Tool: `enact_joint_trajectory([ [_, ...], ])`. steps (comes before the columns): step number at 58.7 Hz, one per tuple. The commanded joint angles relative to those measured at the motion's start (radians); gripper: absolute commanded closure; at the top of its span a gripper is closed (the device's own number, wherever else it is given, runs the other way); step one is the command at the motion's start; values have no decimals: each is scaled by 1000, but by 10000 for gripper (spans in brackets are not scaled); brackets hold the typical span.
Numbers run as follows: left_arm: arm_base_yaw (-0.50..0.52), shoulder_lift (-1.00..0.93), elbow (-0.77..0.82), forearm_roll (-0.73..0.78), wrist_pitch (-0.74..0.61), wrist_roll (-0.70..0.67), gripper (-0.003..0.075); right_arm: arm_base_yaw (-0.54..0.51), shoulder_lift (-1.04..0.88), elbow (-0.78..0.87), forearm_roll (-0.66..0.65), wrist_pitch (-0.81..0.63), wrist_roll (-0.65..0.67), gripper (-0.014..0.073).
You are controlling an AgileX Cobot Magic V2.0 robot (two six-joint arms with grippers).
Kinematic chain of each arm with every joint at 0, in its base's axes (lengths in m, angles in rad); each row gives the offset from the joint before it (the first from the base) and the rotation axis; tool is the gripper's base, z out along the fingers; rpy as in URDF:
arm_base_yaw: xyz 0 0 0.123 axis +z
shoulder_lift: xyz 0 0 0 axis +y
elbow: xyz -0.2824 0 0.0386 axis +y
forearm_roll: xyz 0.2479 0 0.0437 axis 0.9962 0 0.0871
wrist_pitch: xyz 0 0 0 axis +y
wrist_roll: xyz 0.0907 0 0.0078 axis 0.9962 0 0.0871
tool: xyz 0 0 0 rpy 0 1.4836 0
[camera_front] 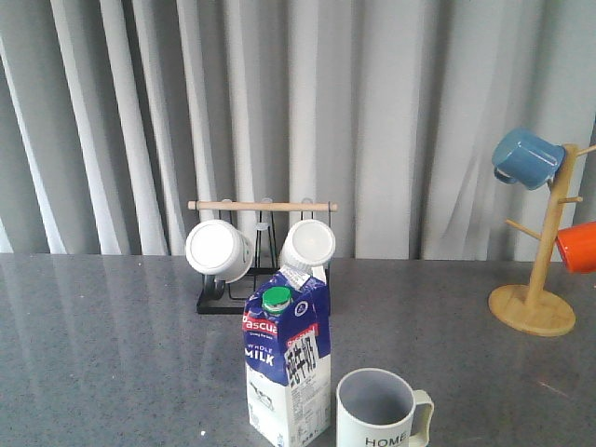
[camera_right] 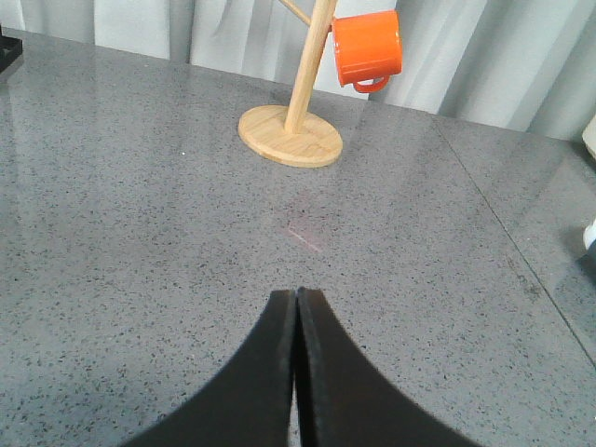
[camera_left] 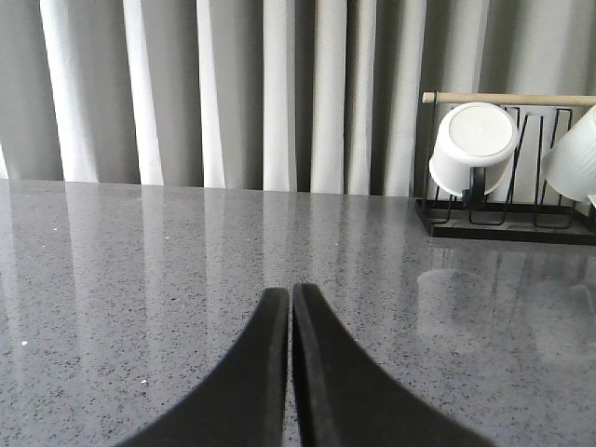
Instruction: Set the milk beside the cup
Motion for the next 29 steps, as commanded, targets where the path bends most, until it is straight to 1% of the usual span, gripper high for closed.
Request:
enact_joint_trajectory([
  [1, 4, -12, -26, -8, -69, -10, 726, 0, 3, -26, -60, -12, 1, 598],
  [9, 4, -12, -26, -8, -69, -10, 726, 0, 3, -26, -44, -2, 0, 598],
  [15, 4, -12, -26, -8, -69, -10, 726, -1, 3, -26, 61, 5, -19, 598],
  [24, 4, -12, -26, -8, -69, -10, 726, -3, -38, -26, 251, -2, -209, 598],
  [29, 4, -12, -26, -8, -69, -10, 726, -38, -87, -26, 334, -50, -285, 598],
])
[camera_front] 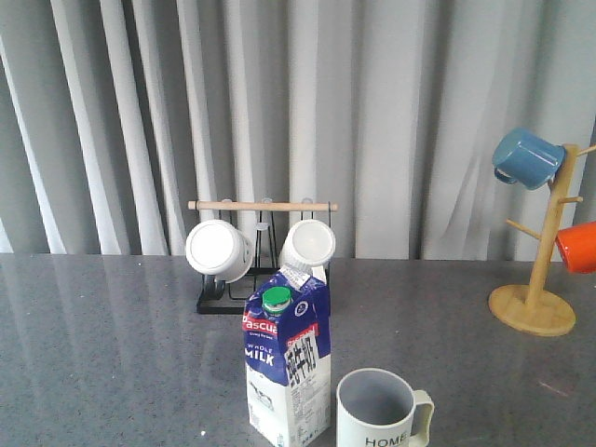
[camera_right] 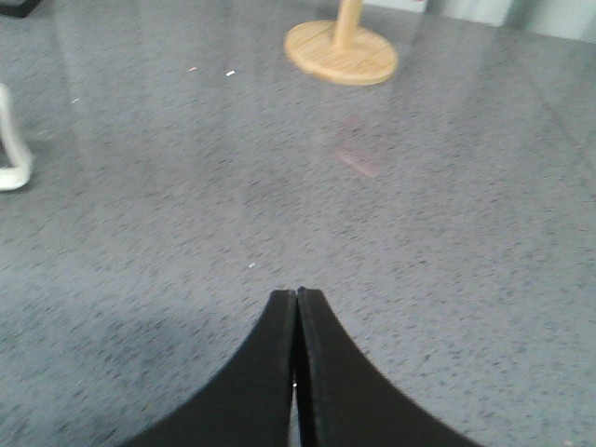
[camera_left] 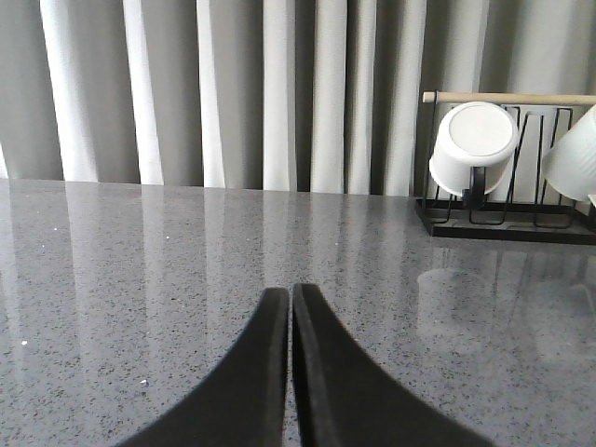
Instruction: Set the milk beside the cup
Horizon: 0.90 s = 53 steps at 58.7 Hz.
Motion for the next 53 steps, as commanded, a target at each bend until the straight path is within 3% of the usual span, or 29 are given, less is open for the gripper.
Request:
enact_joint_trajectory([
  [1, 4, -12, -26, -8, -71, -10, 726, -41, -43, -27, 45, -79, -99, 598],
  [6, 4, -12, -26, -8, -71, -10, 726, -112, -92, -27, 115, -143, -186, 598],
  [16, 4, -12, -26, -8, -71, -10, 726, -298, -161, -26, 366, -297, -487, 598],
  [25, 4, -12, -26, -8, -71, -10, 726, -414, -181, 19, 601, -562, -743, 598],
  [36, 4, -12, -26, -8, -71, -10, 726, -425, -318, 229, 710, -844, -748, 598],
  [53, 4, -12, -26, -8, -71, -10, 726, -475, -495, 440, 793, -1038, -837, 598],
])
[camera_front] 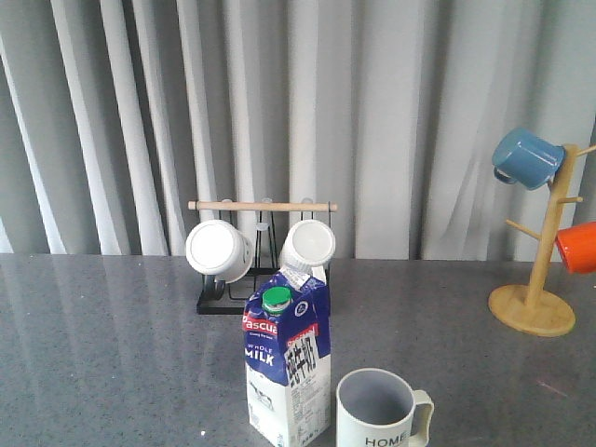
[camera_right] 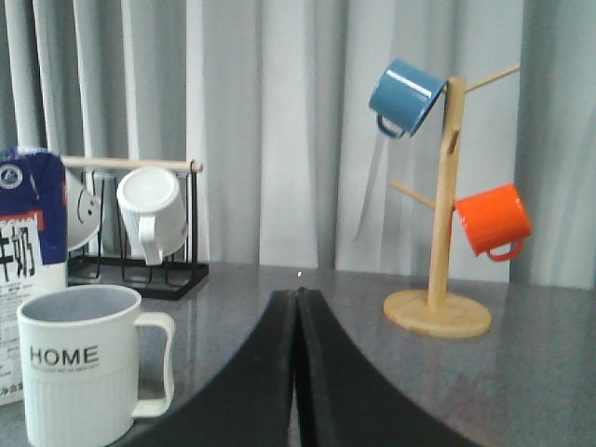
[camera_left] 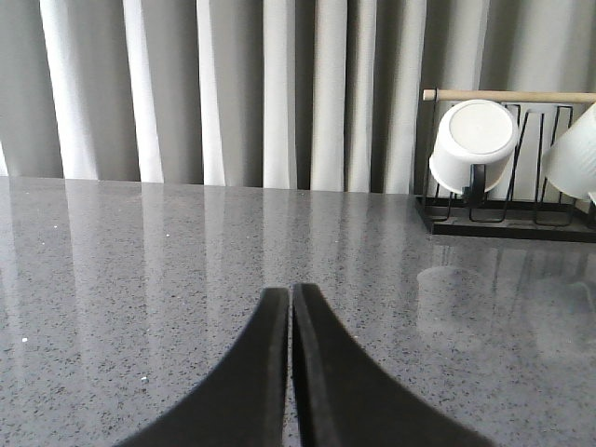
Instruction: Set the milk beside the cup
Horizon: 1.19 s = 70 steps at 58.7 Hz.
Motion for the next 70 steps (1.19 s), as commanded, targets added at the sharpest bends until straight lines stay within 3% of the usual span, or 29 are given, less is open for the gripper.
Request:
enact_joint_trajectory([
  [1, 4, -12, -26, -8, -75, -10, 726, -27, -27, 14, 12, -120, -67, 598],
  [12, 4, -12, -26, -8, -75, -10, 726, -95, -24, 13, 17, -105, -181, 598],
  [26, 4, -12, -26, -8, -75, -10, 726, -103, -24, 13, 14, 107, -177, 598],
  [52, 4, -12, -26, -8, -75, -10, 726, -105, -24, 13, 22, 103, -177, 598],
  [70, 4, -12, -26, -8, -75, -10, 726, -194, -24, 13, 59, 40, -171, 598],
])
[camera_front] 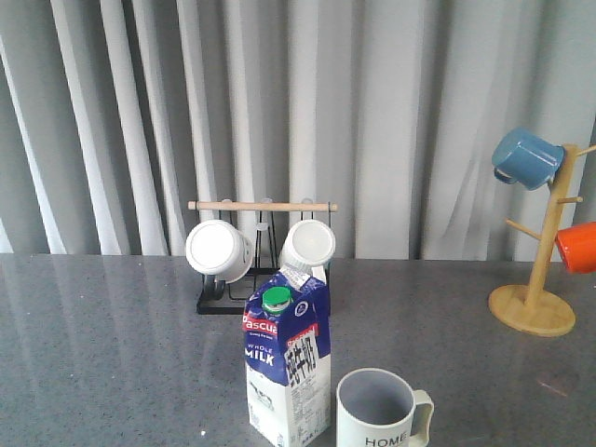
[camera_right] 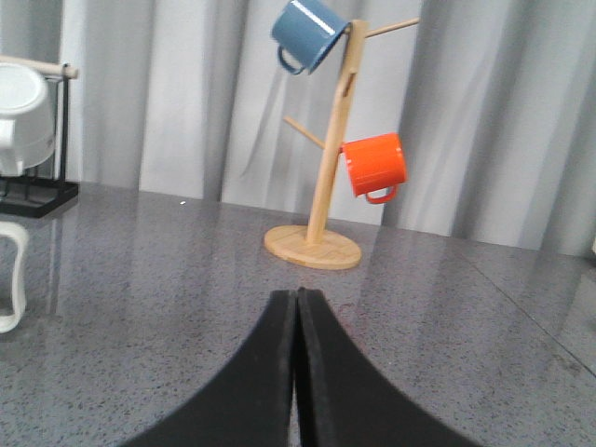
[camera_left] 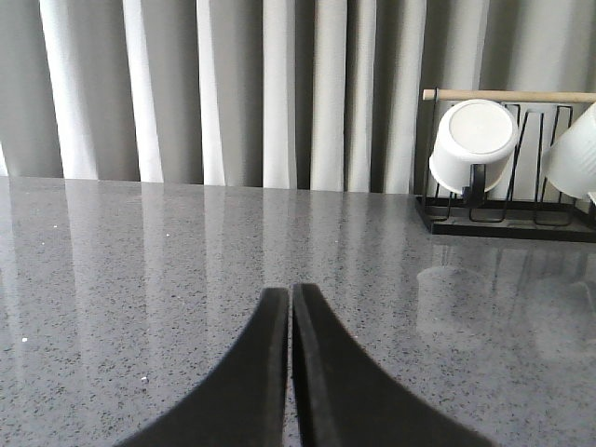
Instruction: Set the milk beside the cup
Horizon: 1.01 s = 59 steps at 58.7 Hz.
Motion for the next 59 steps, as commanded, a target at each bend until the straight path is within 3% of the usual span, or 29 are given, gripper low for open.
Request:
enact_joint_trajectory([
  [1, 4, -12, -26, -8, -76, -10, 726, -10, -11, 10, 34, -83, 6, 598],
  [7, 4, -12, -26, -8, -76, -10, 726, -13, -11, 10, 89, -79, 35, 598],
  [59, 4, -12, -26, -8, -76, -10, 726, -13, -11, 9, 89, -71, 79, 598],
])
